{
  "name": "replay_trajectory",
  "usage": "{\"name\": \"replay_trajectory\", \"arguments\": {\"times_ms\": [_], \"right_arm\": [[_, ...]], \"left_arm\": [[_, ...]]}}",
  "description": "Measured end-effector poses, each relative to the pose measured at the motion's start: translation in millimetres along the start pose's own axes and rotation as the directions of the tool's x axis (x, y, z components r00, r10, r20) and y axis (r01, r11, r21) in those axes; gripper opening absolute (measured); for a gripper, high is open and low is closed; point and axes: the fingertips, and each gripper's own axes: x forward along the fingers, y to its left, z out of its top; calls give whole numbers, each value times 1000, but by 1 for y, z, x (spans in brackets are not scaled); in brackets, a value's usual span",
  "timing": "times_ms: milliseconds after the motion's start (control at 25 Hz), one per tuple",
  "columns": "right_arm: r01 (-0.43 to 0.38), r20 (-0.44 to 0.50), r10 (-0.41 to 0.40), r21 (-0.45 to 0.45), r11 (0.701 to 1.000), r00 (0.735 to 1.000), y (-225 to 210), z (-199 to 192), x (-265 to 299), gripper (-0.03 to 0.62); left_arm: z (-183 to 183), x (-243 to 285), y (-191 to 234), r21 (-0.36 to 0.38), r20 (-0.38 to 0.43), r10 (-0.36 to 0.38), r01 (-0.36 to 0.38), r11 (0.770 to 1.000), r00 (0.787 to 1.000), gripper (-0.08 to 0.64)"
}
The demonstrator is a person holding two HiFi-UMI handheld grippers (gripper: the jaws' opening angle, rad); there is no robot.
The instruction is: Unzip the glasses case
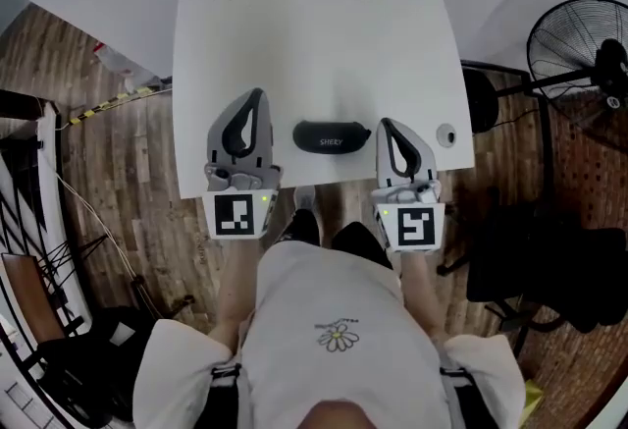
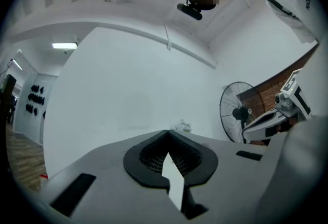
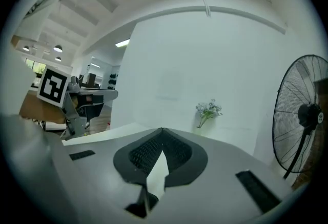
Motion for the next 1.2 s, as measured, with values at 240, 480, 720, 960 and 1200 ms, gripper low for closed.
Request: {"name": "replay_trajectory", "arguments": {"times_ms": [240,480,720,960,1200], "right_arm": [[-34,-1,34,8,999,999,-19,-3,32,8],[-87,98,83,34,996,992,-43,10,41,8],[-151,111,152,-13,988,982,-46,10,48,6],[-192,80,193,-12,981,978,-46,-2,54,8],[-200,22,200,-9,980,980,-52,-22,48,7]], "left_arm": [[-27,25,-5,22,-63,-43,45,999,997,14],[-23,41,-40,53,-37,-40,42,998,999,14],[-15,48,-41,77,-31,0,2,997,1000,14],[-28,52,-49,123,-89,-108,118,985,990,70],[-104,29,-126,88,-408,-651,737,670,641,269]]}}
